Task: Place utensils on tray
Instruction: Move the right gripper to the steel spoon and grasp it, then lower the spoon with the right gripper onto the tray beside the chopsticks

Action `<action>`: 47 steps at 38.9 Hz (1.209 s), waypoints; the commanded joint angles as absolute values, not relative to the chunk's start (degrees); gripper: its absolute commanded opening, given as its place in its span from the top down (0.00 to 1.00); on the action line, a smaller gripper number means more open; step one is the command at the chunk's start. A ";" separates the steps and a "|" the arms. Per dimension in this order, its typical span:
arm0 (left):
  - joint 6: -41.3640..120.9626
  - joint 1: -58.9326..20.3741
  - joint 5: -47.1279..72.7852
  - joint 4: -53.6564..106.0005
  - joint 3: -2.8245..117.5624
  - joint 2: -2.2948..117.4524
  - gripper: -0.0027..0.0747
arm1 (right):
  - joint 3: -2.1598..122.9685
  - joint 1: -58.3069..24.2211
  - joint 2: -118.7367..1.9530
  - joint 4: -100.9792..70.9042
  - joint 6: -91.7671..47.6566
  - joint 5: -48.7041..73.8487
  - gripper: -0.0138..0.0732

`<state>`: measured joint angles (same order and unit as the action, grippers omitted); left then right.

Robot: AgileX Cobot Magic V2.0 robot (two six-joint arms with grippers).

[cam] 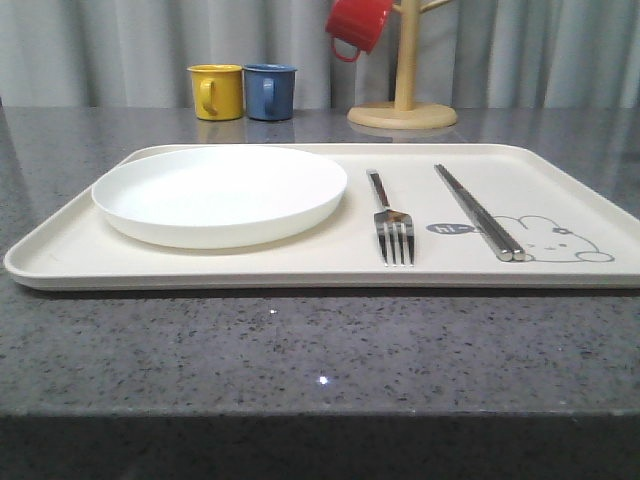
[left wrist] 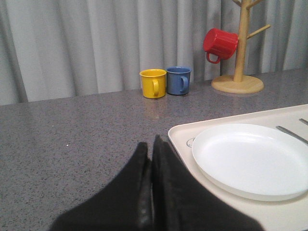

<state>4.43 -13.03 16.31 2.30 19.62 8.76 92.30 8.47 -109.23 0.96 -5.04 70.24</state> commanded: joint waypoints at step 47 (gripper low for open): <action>4.27 -12.98 11.38 2.91 21.04 9.35 0.99 | 88.98 -12.22 -95.47 -6.52 13.21 71.52 0.80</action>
<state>4.43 -13.03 16.31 2.30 19.62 8.76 87.81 -12.18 -95.94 -6.53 12.67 71.21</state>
